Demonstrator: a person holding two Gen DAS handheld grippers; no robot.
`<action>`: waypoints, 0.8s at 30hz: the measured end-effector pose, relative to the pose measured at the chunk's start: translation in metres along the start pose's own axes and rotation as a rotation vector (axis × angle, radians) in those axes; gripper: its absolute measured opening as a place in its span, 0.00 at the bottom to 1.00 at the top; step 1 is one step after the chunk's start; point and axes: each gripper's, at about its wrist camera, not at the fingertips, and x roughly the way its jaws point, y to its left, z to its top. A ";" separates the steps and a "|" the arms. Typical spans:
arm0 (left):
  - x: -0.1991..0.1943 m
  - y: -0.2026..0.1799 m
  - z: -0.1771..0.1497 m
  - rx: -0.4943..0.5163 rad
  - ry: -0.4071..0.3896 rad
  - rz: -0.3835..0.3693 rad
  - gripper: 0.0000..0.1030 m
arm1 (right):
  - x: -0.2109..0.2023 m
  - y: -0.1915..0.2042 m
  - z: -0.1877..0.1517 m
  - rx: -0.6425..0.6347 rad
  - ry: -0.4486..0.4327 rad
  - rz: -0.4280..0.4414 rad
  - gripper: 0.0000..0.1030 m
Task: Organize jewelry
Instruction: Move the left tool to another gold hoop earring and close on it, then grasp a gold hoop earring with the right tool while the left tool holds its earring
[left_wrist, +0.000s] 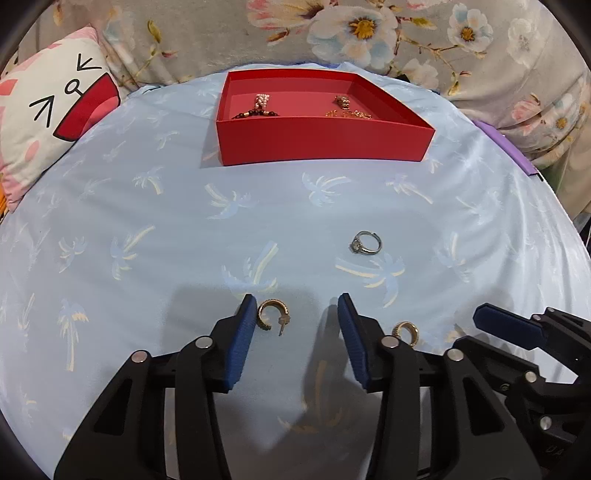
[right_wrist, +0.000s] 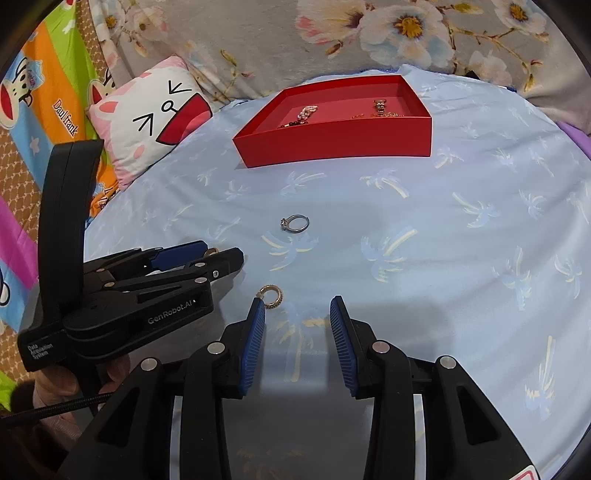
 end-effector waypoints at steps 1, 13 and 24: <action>0.000 0.000 0.000 0.001 -0.001 0.010 0.31 | 0.000 0.000 0.000 0.002 0.000 0.001 0.36; -0.005 0.012 0.000 -0.031 -0.008 -0.009 0.16 | 0.015 0.018 0.004 -0.050 0.021 0.031 0.34; -0.013 0.021 0.002 -0.057 -0.016 -0.015 0.16 | 0.034 0.030 0.006 -0.102 0.043 -0.022 0.13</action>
